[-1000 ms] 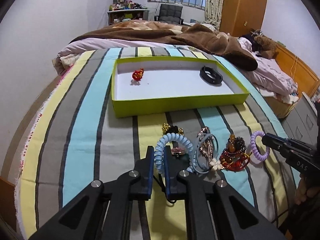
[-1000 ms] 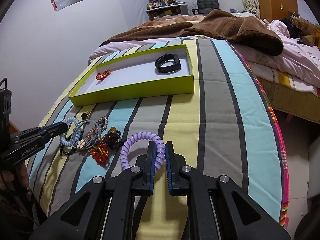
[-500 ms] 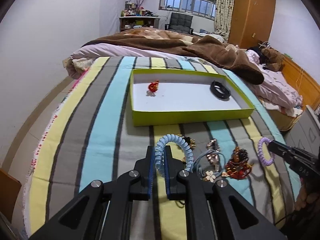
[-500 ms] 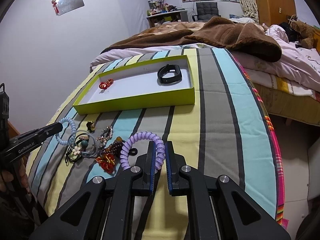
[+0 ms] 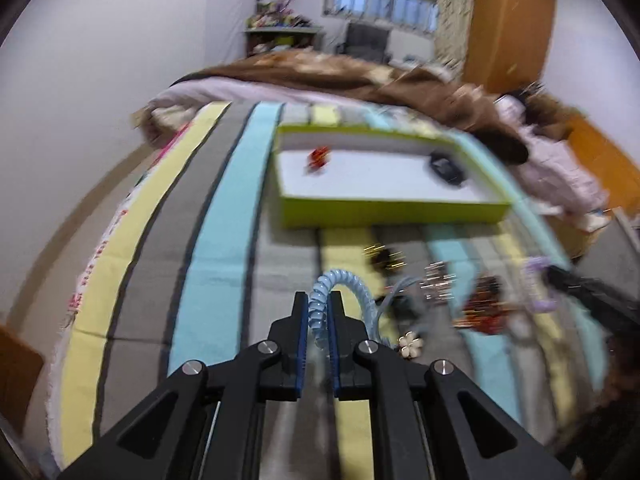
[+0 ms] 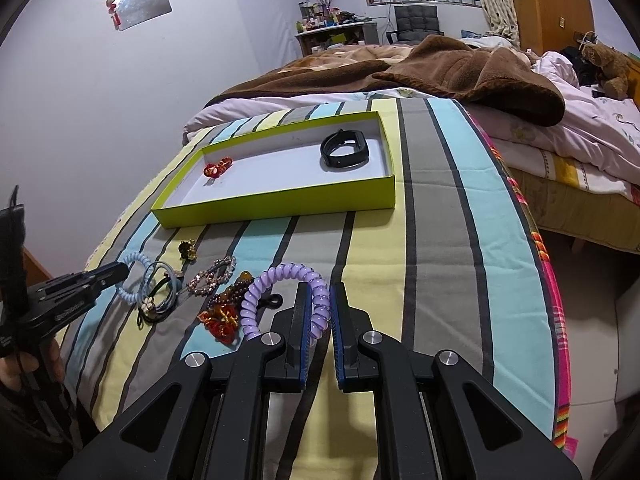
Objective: Organize jewelry
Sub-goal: 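Carry both coil hair ties into the green box and open both tools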
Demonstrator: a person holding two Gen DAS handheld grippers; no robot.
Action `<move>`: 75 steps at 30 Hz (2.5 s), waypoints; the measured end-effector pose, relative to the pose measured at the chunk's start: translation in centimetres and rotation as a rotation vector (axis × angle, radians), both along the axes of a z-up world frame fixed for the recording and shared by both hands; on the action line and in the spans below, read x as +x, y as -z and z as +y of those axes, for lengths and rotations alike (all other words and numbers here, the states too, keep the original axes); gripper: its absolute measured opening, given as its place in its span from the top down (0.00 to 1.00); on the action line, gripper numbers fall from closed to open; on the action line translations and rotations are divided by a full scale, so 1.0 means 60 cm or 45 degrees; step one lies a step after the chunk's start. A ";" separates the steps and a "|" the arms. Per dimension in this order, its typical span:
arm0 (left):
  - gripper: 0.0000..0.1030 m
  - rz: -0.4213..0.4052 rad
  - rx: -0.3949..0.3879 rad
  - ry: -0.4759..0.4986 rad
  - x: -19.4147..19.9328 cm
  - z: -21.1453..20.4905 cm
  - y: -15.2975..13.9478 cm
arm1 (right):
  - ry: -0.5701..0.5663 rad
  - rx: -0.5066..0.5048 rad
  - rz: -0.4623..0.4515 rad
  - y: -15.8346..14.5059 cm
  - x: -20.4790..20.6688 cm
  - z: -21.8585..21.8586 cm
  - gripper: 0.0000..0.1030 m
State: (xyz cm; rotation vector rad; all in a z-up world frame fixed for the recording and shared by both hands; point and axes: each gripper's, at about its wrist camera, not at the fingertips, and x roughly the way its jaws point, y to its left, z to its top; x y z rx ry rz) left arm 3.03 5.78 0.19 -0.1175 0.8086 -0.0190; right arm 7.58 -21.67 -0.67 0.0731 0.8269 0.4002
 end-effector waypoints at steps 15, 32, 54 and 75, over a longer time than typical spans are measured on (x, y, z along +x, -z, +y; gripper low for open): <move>0.91 -0.038 -0.040 -0.017 -0.019 0.012 -0.027 | -0.019 0.014 -0.022 -0.016 -0.006 0.010 0.91; 0.91 -0.074 -0.074 -0.023 0.069 0.041 -0.066 | -0.066 -0.006 -0.096 -0.088 0.072 0.048 0.91; 0.91 0.023 -0.108 0.025 0.243 0.023 -0.012 | -0.137 -0.104 0.070 -0.031 0.315 0.143 0.91; 0.90 0.111 -0.103 0.003 0.274 0.026 0.032 | -0.153 -0.190 0.135 0.025 0.370 0.172 0.90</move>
